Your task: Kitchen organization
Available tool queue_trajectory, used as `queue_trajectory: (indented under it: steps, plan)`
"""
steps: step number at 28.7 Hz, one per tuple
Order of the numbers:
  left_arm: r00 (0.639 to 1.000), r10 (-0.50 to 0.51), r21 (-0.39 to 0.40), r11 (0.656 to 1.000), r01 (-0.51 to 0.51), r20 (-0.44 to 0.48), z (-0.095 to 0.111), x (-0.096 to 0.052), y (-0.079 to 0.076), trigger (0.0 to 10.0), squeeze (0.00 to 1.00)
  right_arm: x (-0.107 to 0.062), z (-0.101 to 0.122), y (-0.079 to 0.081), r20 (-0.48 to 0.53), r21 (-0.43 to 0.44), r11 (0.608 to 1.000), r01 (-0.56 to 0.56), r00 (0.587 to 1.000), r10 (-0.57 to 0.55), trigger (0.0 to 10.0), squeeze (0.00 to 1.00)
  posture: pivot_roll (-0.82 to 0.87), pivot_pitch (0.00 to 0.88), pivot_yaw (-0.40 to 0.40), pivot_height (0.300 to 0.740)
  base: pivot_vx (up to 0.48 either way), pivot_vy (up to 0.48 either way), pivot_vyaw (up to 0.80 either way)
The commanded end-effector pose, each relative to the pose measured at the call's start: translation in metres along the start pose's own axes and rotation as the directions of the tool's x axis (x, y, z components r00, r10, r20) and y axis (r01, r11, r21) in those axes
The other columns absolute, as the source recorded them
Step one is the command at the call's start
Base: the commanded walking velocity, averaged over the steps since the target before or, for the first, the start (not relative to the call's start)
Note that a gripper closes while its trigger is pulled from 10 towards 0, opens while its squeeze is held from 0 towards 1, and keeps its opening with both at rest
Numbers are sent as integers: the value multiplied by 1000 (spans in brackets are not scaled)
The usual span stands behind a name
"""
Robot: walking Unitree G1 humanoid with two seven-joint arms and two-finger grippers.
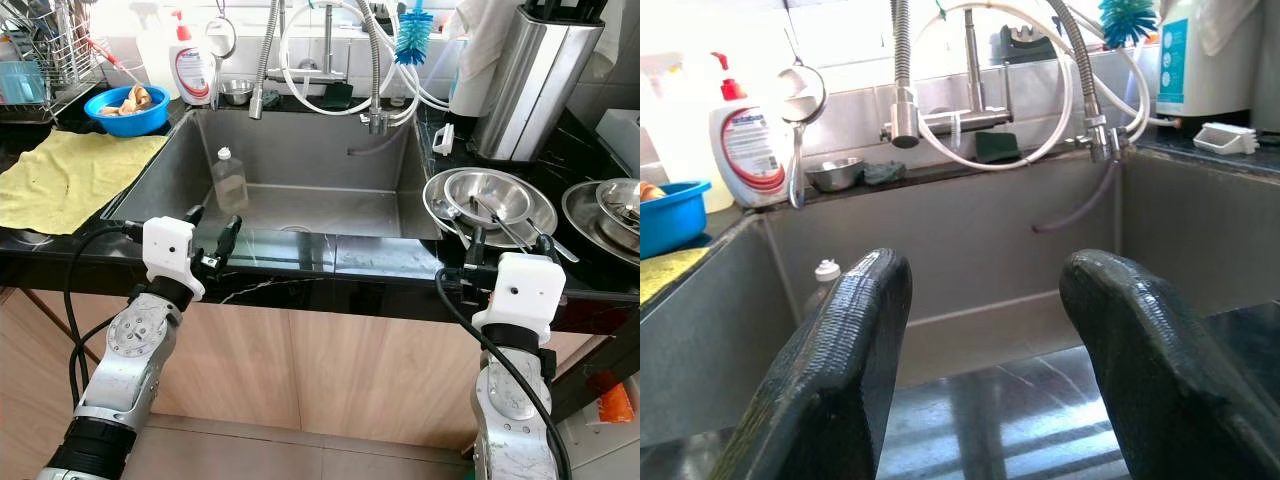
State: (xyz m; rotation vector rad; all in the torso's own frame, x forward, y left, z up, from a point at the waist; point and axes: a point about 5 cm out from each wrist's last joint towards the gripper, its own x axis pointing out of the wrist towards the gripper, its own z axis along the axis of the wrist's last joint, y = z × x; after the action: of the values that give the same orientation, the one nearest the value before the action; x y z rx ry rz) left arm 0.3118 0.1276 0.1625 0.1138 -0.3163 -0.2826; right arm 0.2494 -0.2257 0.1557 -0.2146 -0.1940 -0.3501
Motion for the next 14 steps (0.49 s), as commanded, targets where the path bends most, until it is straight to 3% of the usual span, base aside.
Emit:
queue_trajectory:
  steps: [1, 14]
  plan:
    - [1000, -24, 14, 1000, 24, -6, -2, -2, -2, 10000, 0, -1, -3, 0, -12, 3, 1000, 9, 1000, -9, 10000, 0, -84, 0, 27, 740, 0, 0, 0]
    - [1000, -25, 23, 999, 25, -11, -2, -7, -1, 10000, 0, 6, -1, -1, -8, 25, 999, 35, 999, -35, 10000, 0, -80, 0, 29, 740, 0, 0, 0]
